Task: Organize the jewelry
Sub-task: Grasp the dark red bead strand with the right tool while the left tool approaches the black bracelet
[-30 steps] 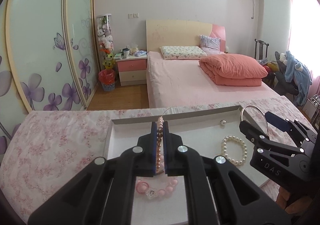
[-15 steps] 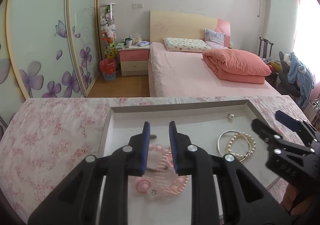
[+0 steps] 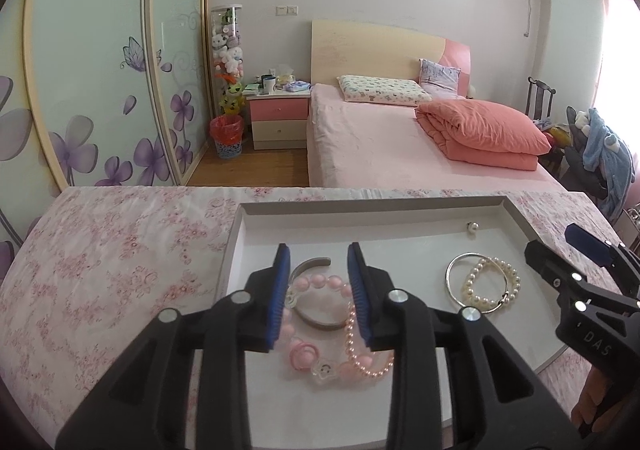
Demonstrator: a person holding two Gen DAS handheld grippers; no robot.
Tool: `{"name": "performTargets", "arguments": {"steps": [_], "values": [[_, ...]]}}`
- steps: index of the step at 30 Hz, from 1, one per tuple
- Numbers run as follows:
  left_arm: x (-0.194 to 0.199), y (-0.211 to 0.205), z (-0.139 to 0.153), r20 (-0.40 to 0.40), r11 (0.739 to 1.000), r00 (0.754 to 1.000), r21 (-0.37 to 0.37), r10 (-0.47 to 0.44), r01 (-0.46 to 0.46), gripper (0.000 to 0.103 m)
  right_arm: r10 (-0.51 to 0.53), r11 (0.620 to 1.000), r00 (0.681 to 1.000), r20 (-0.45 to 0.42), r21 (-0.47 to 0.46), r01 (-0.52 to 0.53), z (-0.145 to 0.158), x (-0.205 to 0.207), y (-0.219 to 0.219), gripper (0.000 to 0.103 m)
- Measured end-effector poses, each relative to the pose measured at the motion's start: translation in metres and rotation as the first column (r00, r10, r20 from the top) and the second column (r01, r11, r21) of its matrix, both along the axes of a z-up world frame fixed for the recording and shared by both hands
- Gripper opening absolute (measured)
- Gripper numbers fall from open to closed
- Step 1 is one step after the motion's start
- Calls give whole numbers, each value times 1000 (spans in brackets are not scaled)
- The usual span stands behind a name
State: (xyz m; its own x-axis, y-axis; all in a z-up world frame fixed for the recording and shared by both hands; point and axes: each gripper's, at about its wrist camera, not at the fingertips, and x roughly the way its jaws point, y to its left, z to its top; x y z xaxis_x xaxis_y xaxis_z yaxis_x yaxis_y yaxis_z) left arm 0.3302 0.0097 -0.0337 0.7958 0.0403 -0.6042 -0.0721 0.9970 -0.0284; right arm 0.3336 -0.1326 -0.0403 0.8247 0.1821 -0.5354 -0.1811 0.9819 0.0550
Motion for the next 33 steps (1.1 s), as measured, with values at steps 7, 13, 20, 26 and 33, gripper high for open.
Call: {"name": "performTargets", "arguments": {"steps": [7,13,20,26,33], "values": [[-22,4,-3,-12,1000,1000,-4,3,-3,35,16,1000,1000,1,-1,-16,4,-21,-4,73],[-59,10,-6,-18,1000,1000,-9,-13,12,37,45,999,999,-22,-2,-46,4,-62,-12,73],[-112,18,-7,-18,1000,1000,-10,-24,23,41,77,997,994,-73,-11,-78,-4,-116,-17,73],[-132,27,-15,-39,1000,999,-20,-4,3,41,88,996,985,-145,12,-88,-20,-149,-19,73],[-140,25,-25,-58,1000,998,-12,-2,2,42,119,993,968,-220,3,-122,-40,-169,-8,73]]}}
